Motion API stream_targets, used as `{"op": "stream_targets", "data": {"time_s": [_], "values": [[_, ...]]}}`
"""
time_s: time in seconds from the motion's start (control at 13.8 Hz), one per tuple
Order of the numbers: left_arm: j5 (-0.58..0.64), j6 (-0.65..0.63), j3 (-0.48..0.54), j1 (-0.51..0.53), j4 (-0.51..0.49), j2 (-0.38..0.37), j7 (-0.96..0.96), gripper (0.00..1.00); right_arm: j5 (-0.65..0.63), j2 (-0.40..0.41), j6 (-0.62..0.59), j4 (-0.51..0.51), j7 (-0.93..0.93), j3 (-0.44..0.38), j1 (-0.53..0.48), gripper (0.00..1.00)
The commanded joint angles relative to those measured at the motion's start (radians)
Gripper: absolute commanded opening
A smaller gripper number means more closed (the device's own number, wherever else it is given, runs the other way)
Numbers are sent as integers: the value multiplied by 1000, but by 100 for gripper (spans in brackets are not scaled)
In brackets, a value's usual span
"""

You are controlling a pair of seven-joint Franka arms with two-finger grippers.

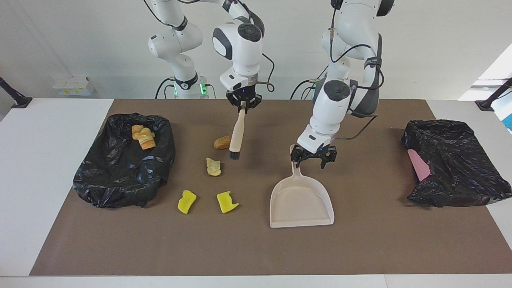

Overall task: Sweep and dump trash in bin
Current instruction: 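Grasp the dustpan with the left gripper while the right gripper lifts the brush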

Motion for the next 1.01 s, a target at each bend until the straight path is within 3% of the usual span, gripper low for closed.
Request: {"op": "stream_targets", "data": {"time_s": [0.0, 0.07, 0.14, 0.22, 0.51, 0.58, 0.65, 0.72, 0.94], "values": [[6, 43, 18, -62, -87, -30, -28, 100, -66, -16, -70, -18, -40, 11, -72, 0], [6, 43, 18, -68, -87, -25, -39, 100, -68, -16, -96, -21, -41, 12, -106, 0], [6, 33, 18, -76, -84, -25, -48, 91, -66, -22, -99, -40, -44, 14, -128, 0], [6, 28, 18, -76, -84, -25, -53, 68, -56, -31, -102, -71, -28, 15, -139, 0], [13, 23, 21, -70, -58, -22, -51, 47, -5, -48, -83, -192, 119, 17, -123, 0], [16, 35, 21, -64, -58, -21, -43, 31, 48, -39, -55, -209, 177, 17, -117, 0], [19, 35, 21, -62, -59, -21, -39, 7, 73, -39, -31, -221, 198, 17, -105, 0], [21, 35, 21, -57, -58, -22, -28, 0, 79, -33, -21, -223, 215, 17, -99, 0], [24, 20, 29, -53, -58, -39, 32, 0, 135, 35, 98, -218, 282, 17, -56, 0]]}}
